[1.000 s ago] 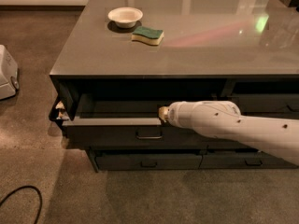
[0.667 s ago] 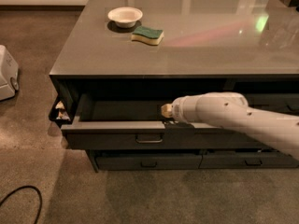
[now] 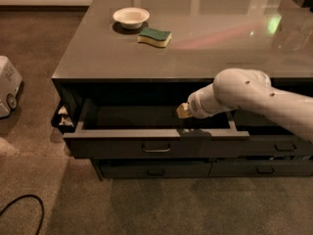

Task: Open top drawer

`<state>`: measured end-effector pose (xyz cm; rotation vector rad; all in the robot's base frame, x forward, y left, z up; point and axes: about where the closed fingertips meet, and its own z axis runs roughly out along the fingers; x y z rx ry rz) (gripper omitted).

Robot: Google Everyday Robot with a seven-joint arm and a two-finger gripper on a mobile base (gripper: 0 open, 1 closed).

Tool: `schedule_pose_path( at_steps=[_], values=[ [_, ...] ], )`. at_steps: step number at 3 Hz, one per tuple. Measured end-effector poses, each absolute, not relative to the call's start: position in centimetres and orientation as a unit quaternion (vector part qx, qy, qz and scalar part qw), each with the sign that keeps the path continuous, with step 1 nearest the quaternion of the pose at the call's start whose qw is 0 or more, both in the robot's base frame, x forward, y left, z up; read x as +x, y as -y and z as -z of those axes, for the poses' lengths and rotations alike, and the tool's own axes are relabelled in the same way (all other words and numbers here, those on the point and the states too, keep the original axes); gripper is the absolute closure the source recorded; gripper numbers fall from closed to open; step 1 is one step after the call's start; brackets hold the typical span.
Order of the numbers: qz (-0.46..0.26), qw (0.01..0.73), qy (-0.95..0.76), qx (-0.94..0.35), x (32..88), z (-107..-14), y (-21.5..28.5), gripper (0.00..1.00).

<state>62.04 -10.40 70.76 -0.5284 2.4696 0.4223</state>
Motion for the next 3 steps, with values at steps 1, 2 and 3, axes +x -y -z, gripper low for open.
schedule_pose_path(
  at_steps=[1, 2, 3],
  values=[
    [-0.146, 0.231, -0.933, -0.233, 60.8, -69.4, 10.8, 1.00],
    [-0.155, 0.191, -0.937, -0.249, 59.5, -66.8, 10.0, 1.00],
    [-0.155, 0.191, -0.937, -0.249, 59.5, -67.3, 10.0, 0.81]
  ],
)
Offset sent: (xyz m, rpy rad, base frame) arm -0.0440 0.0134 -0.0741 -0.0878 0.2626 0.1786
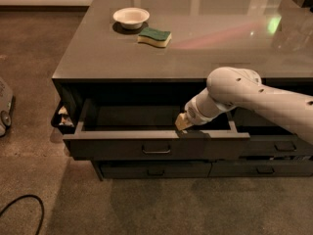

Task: Open top drawer

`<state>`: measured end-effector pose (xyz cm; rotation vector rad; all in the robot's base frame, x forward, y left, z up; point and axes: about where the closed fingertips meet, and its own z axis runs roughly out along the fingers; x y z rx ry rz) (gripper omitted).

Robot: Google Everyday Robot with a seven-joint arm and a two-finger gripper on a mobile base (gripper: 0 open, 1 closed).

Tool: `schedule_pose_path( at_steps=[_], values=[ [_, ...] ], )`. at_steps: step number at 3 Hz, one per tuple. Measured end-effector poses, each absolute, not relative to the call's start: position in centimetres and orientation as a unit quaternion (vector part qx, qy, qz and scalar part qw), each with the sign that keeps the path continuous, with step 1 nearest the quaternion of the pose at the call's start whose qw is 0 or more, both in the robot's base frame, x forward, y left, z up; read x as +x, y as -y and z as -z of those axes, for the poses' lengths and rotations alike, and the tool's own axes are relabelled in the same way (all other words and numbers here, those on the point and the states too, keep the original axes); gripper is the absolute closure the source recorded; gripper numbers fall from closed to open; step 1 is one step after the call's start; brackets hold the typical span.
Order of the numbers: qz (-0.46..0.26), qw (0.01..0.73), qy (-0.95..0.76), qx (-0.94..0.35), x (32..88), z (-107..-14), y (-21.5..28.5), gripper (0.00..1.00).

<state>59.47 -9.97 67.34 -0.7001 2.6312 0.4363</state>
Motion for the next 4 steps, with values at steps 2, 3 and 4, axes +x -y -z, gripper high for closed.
schedule_pose_path(
  at_steps=[2, 3, 4],
  values=[
    [-0.149, 0.193, -0.934, -0.261, 58.9, -67.4, 10.1, 0.35],
    [-0.146, 0.195, -0.932, -0.270, 58.6, -67.3, 10.1, 0.11],
    [-0.139, 0.194, -0.925, -0.296, 57.7, -66.6, 10.0, 0.00]
  ],
)
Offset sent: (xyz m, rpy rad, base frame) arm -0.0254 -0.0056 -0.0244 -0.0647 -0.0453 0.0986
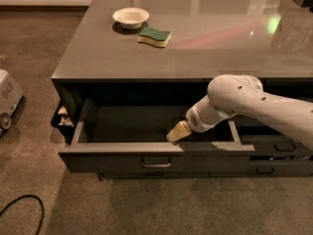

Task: Open top drawer

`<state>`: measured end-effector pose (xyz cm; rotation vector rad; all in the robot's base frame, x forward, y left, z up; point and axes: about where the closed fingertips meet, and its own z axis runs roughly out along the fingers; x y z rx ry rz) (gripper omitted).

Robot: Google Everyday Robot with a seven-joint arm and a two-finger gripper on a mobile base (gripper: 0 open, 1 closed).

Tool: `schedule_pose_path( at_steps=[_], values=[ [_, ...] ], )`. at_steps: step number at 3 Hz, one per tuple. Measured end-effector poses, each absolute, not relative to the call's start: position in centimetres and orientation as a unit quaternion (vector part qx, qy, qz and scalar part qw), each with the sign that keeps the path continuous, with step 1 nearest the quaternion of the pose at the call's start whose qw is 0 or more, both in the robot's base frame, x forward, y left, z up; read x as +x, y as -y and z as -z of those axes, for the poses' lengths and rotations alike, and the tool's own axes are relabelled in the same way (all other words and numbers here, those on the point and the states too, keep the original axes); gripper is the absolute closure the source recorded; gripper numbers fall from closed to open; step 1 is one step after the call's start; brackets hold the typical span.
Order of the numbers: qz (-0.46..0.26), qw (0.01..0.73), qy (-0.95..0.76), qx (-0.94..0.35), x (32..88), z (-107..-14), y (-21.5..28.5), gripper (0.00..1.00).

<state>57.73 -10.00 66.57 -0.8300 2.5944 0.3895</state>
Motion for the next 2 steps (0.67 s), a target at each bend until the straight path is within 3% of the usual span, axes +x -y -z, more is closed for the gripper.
schedule_pose_path(
  at_steps=[2],
  values=[
    [-0.132, 0.198, -0.915, -0.327, 56.90, -66.26, 10.01, 0.00]
  ],
)
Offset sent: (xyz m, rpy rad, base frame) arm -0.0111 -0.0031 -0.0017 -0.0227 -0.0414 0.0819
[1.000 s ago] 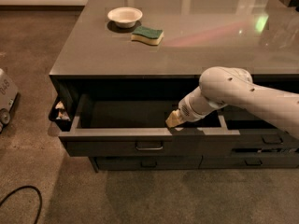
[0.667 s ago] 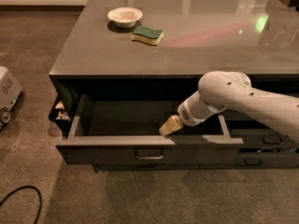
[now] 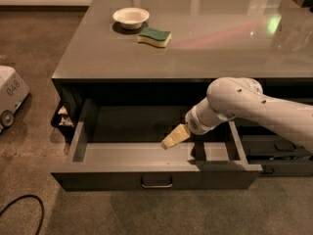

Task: Open top drawer

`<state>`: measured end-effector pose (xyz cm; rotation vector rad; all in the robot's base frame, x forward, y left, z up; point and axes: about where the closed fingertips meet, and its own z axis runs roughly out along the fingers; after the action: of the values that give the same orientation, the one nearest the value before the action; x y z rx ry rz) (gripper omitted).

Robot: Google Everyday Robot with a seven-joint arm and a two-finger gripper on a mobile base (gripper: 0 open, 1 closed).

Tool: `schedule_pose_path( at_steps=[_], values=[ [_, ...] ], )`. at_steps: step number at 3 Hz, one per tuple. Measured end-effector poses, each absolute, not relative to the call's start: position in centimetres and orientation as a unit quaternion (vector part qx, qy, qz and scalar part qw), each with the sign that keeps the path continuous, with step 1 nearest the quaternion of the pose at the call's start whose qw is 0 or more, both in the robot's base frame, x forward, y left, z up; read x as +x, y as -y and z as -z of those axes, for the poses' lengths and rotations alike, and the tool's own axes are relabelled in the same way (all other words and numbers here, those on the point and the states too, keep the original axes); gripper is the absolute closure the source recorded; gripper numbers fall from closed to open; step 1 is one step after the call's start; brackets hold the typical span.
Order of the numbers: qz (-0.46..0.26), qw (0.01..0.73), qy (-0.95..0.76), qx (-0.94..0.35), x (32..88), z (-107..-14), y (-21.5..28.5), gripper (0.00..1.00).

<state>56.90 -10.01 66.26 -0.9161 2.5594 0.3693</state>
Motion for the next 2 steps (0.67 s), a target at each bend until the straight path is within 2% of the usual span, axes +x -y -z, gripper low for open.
schedule_pose_path(
  at_steps=[1, 2],
  values=[
    [-0.148, 0.223, -0.909, -0.319, 56.93, -66.92, 10.04, 0.19],
    [-0.148, 0.224, -0.909, -0.319, 56.93, -66.93, 10.04, 0.42]
  ],
)
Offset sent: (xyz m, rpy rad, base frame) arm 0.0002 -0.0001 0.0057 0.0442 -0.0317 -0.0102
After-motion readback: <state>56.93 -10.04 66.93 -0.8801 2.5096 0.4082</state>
